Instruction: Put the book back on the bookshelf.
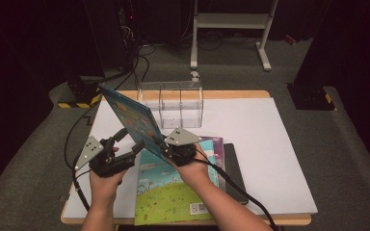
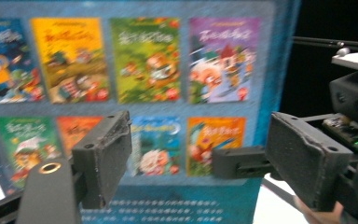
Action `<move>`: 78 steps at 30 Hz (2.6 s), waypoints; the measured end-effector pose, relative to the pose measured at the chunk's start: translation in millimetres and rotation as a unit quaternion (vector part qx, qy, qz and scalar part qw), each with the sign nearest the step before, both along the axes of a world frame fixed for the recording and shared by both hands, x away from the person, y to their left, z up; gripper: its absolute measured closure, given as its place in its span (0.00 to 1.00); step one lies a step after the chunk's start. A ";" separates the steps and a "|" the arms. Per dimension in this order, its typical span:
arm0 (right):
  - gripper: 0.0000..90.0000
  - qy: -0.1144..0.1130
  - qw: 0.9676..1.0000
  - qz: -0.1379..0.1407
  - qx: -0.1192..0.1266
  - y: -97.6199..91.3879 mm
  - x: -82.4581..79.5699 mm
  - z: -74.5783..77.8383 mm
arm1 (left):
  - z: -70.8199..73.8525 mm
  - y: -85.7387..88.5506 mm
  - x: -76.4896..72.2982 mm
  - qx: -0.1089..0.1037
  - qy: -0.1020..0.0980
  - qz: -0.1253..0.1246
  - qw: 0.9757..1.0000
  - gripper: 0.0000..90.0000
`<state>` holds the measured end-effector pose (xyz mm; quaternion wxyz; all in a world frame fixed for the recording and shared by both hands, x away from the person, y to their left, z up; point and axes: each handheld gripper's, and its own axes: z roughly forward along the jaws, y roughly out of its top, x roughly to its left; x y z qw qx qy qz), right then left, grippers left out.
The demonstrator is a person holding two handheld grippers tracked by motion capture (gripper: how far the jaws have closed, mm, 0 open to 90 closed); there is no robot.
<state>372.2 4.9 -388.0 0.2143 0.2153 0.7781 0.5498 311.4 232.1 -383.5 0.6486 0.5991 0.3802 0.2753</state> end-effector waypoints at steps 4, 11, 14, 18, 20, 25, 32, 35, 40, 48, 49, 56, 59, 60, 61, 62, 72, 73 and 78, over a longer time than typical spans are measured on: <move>0.90 -0.002 1.000 0.003 -0.004 5.5 -1.7 0.0 | 2.2 -3.6 -1.5 0.003 0.002 0.002 1.000 0.22; 0.87 -0.008 1.000 0.021 -0.007 16.6 -14.1 -5.6 | 5.8 -7.4 -6.1 -0.004 -0.002 0.011 1.000 0.18; 0.86 -0.012 1.000 0.022 -0.011 18.1 -16.8 -6.8 | 6.3 -7.6 -7.1 -0.004 -0.003 0.014 1.000 0.17; 0.82 -0.001 1.000 0.027 -0.010 18.0 -17.6 -7.2 | 6.3 -9.1 -7.4 -0.002 -0.003 0.021 1.000 0.17; 0.78 0.013 0.999 0.031 -0.006 15.5 -17.5 -8.2 | 6.1 -9.4 -7.7 -0.002 -0.003 0.026 1.000 0.17; 0.75 0.019 0.999 0.034 -0.014 7.3 -24.3 -13.5 | 6.7 -9.2 -8.2 0.000 -0.001 0.041 0.999 0.16; 0.73 0.030 0.998 0.058 -0.015 11.5 -34.1 -17.5 | 6.9 -9.0 -8.4 0.002 0.002 0.061 0.998 0.17; 0.72 0.032 0.997 0.067 -0.018 14.9 -36.2 -18.8 | 5.3 -6.4 -6.8 0.004 0.012 0.070 0.997 0.22; 0.70 0.038 0.997 0.065 -0.018 13.3 -35.7 -18.0 | 4.5 -0.7 -5.6 -0.004 0.014 0.078 0.997 0.22; 0.59 0.031 0.998 0.044 -0.017 -18.7 -42.8 -9.1 | 5.5 6.6 -5.0 -0.004 0.015 0.082 0.996 0.25; 0.58 0.031 0.999 0.037 -0.017 -26.4 -42.9 -8.2 | 5.7 6.2 -4.9 -0.004 0.016 0.082 0.997 0.25; 0.56 0.033 0.998 -0.041 -0.020 -93.8 -36.4 -17.3 | 7.0 8.1 -4.2 0.001 0.015 0.080 0.997 0.26; 0.55 0.045 0.996 -0.069 -0.018 -121.4 -32.6 -27.8 | 7.5 9.4 -3.7 0.003 0.014 0.078 0.997 0.27; 0.55 0.051 0.996 -0.075 -0.014 -130.0 -31.9 -31.3 | 7.6 9.7 -3.4 0.003 0.014 0.076 0.997 0.27; 0.55 0.052 0.995 -0.085 -0.011 -140.0 -31.7 -35.5 | 7.6 9.7 -3.4 0.003 0.014 0.076 0.997 0.27; 0.55 0.052 0.994 -0.091 -0.011 -145.5 -32.0 -38.0 | 8.0 9.8 -3.0 0.005 0.014 0.075 0.997 0.27; 0.56 0.065 0.989 -0.135 0.001 -199.8 -36.3 -58.0 | 10.2 11.6 -3.0 0.012 0.014 0.070 0.997 0.30; 0.56 0.063 0.988 -0.142 0.005 -205.4 -37.2 -60.5 | 10.6 12.2 -3.2 0.011 0.013 0.071 0.997 0.31; 0.55 0.061 0.983 -0.175 0.002 -225.3 -38.7 -68.0 | 11.9 15.9 -4.9 0.018 0.007 0.070 0.997 0.37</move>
